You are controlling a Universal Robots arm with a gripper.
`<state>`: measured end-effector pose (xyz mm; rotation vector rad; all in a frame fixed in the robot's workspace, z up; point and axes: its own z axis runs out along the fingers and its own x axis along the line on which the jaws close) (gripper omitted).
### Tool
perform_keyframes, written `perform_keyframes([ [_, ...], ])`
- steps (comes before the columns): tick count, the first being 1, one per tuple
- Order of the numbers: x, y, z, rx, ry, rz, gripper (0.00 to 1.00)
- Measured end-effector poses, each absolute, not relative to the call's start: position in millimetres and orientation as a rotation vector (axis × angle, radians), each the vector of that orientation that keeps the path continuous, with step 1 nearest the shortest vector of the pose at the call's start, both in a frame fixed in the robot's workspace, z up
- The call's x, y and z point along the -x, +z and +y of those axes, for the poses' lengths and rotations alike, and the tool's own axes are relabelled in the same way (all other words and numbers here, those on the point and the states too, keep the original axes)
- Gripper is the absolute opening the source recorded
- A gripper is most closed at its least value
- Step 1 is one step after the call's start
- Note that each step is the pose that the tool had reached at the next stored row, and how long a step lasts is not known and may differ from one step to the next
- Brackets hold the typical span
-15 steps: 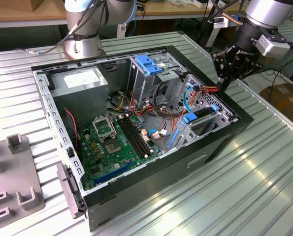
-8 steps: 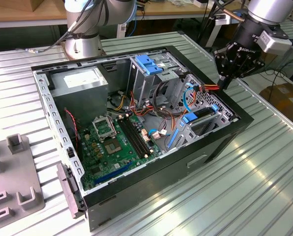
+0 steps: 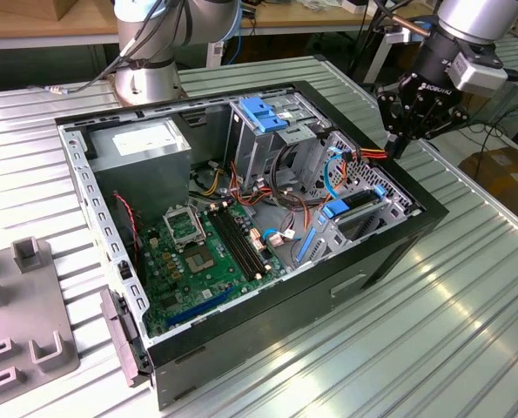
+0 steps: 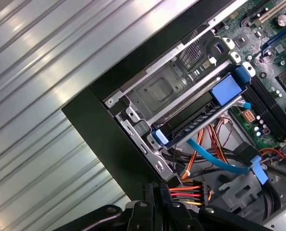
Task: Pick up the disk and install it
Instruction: 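Insert the first disk wire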
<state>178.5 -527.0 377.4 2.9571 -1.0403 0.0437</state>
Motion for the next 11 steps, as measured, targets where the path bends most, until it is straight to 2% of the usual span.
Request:
perform_keyframes([
  [11, -168, 377, -527, -2.925, 0.043, -1.126, 0.16],
])
